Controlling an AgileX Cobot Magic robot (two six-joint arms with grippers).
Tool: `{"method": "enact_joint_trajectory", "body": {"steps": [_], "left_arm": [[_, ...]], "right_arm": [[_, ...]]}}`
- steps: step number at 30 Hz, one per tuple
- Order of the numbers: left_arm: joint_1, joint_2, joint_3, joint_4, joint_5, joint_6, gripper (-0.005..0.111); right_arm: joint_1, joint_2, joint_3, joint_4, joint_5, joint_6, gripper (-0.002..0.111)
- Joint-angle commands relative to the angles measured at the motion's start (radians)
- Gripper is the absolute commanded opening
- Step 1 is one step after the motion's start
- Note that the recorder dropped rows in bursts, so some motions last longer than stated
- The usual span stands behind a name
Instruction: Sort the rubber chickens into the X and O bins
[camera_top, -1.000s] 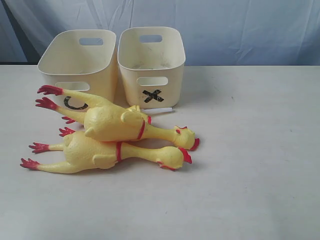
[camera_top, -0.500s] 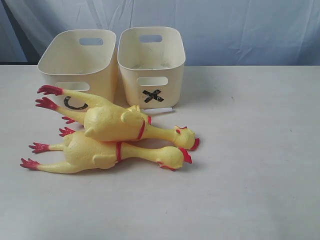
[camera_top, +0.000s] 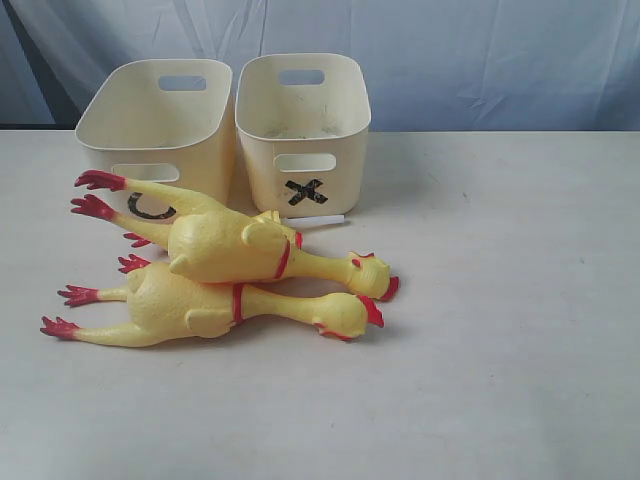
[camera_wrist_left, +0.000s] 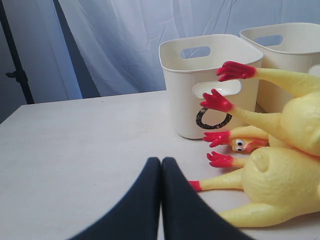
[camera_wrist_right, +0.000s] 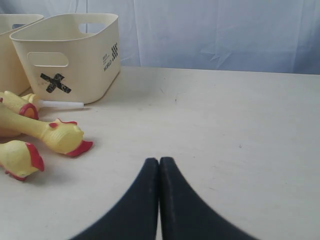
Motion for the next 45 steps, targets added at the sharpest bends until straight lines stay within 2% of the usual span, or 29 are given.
{"method": "enact_joint_trajectory", "body": {"steps": [1,10,21,32,38,45], "left_arm": [[-0.006,-0.005,0.005,0.001,-0.004,-0.001,0.000],[-0.006,-0.005,0.005,0.001,-0.004,-0.001,0.000],[-0.006,-0.005,0.005,0.001,-0.004,-0.001,0.000],[-0.006,-0.005,0.005,0.001,-0.004,-0.001,0.000],[-0.006,-0.005,0.005,0.001,-0.004,-0.001,0.000],[-0.006,-0.005,0.005,0.004,-0.004,-0.001,0.000]], "right_arm": [[0.002,-0.007,0.002,-0.002,-0.013,-0.001,0.000],[0.002,-0.007,0.002,0.000,-0.044,-0.001,0.000],[0.002,-0.007,0.002,0.151,-0.142,-0.001,0.000],[0.002,-0.007,0.002,0.155,-0.203,-0.001,0.000],[0.002,-0.007,0.002,0.398,-0.208,0.011,0.000],[0.002,-0.007,0.002,0.433,-0.222,0.011,0.000]]}}
